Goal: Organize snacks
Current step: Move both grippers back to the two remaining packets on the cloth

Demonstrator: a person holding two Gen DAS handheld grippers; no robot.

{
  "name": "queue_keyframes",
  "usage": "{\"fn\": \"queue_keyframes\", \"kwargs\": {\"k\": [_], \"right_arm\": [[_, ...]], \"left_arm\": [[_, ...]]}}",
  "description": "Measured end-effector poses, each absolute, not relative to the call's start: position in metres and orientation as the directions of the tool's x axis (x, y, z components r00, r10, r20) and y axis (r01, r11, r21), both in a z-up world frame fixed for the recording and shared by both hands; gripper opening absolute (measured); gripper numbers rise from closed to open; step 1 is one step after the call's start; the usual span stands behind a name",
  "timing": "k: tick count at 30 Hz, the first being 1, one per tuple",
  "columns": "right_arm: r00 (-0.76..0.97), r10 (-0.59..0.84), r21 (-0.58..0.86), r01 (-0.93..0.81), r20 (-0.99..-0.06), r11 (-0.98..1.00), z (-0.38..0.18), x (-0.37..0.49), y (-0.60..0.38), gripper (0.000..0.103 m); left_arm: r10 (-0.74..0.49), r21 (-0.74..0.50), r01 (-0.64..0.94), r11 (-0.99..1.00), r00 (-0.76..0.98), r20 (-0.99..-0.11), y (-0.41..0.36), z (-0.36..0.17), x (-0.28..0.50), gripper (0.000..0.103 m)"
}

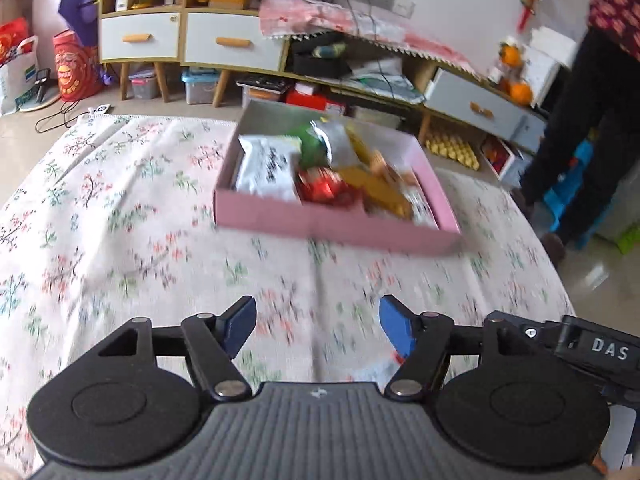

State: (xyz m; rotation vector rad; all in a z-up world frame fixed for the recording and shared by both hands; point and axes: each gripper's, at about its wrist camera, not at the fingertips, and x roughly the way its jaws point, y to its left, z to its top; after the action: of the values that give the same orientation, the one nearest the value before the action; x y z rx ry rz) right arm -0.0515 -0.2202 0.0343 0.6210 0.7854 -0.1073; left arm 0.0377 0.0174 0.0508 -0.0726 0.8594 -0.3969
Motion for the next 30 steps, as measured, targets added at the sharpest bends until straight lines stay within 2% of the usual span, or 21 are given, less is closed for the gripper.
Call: {"fn": "queue_keyframes", "kwargs": {"k": [5,7,11,15,24,30], "right_arm": [[0.68,0.122,0.482,0.37,-0.723,0.794,0.029,-0.073,-0.218,0.076],[0.676,0.119,0.499,0.401,-0.727,0.769,0.028,-0.08,-0.219,0.076],[0.657,0.142,0.493,0.386,-0.74,0.779,0.024,-0.084,-0.211,0.076],[0.643,0.133,0.472,0.389,-0.754,0.791,0.016,-0.08,-0.208,0.076],[0.623,0.204,0.526,0.39,-0.756,0.756,0.007,-0.079,-0.208,0.077],[0.631,0.185,0.518,0.397,-0.754,0.757,0.01,-0.08,-0.209,0.077]], "left_arm": [[-0.309,-0.146,0.306,0.941,0.599,-0.739,0.017,0.049,0.027,0.07],[-0.304,-0.142,0.303,0.942,0.599,-0.741,0.015,0.047,0.026,0.078],[-0.255,-0.092,0.292,0.952,0.589,-0.767,0.011,0.035,0.019,0.078],[-0.263,-0.119,0.277,0.953,0.569,-0.779,0.013,0.028,0.022,0.078],[-0.261,-0.118,0.285,0.951,0.54,-0.8,0.01,0.018,0.011,0.081],[-0.262,-0.117,0.291,0.95,0.532,-0.805,0.01,0.017,0.008,0.081]]}}
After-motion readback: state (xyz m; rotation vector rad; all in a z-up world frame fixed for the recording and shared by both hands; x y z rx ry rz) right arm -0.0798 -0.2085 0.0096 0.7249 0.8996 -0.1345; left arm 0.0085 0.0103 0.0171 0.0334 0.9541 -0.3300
